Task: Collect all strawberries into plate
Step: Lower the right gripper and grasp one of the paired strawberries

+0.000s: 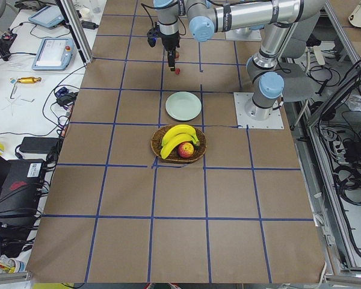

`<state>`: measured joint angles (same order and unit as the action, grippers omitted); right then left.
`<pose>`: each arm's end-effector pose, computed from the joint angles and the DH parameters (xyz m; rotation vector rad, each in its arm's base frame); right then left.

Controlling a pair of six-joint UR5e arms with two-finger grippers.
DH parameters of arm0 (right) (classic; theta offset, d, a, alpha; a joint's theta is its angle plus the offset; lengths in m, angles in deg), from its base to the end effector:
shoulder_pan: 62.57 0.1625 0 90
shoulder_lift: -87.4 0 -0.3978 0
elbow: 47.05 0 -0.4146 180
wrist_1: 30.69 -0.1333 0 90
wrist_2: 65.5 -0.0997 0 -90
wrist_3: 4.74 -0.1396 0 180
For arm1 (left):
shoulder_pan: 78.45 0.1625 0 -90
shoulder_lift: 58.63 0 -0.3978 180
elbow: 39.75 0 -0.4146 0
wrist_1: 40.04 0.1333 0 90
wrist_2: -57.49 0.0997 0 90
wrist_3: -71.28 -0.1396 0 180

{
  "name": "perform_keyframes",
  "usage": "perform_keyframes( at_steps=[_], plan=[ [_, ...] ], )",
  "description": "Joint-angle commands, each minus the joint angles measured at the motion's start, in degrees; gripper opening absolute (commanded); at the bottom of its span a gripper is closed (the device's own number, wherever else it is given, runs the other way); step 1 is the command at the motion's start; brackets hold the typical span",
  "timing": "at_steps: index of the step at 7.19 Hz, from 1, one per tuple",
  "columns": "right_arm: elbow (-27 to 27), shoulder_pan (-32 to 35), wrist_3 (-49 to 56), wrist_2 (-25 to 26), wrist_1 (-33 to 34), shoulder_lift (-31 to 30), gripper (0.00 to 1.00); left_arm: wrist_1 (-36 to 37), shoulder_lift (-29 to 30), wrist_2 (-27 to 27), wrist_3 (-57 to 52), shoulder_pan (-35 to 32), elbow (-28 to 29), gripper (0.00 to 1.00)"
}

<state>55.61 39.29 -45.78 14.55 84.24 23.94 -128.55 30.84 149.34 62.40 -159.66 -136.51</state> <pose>0.2695 -0.5174 0.0985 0.8038 2.9557 0.4620 -0.0514 -0.5102 0.3680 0.0045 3.1195 0.1353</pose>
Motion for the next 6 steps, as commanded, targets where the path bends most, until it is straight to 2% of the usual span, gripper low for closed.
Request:
perform_keyframes(
  at_steps=[1, 2, 3, 4, 6],
  plan=[
    [0.09, 0.00, 0.09, 0.20, 0.55, 0.09, 0.73, 0.00, 0.00, -0.01, 0.00, 0.00, 0.00, 1.00],
    [0.09, 0.00, 0.26, 0.28, 0.82, 0.09, 0.64, 0.00, 0.00, -0.01, 0.00, 0.00, -0.09, 1.00],
    [0.09, 0.00, 0.26, 0.46, 0.82, 0.44, 0.16, 0.00, 0.00, -0.01, 0.00, 0.00, -0.09, 1.00],
    [0.00, 0.00, 0.26, 0.46, 0.91, 0.70, 0.00, 0.00, 0.00, 0.08, -0.09, 0.00, -0.26, 1.00],
    [-0.35, 0.00, 0.44, 0.81, 0.82, 0.70, 0.00, 0.09, -0.17, 0.16, 0.00, 0.00, -1.05, 1.00]
  ],
)
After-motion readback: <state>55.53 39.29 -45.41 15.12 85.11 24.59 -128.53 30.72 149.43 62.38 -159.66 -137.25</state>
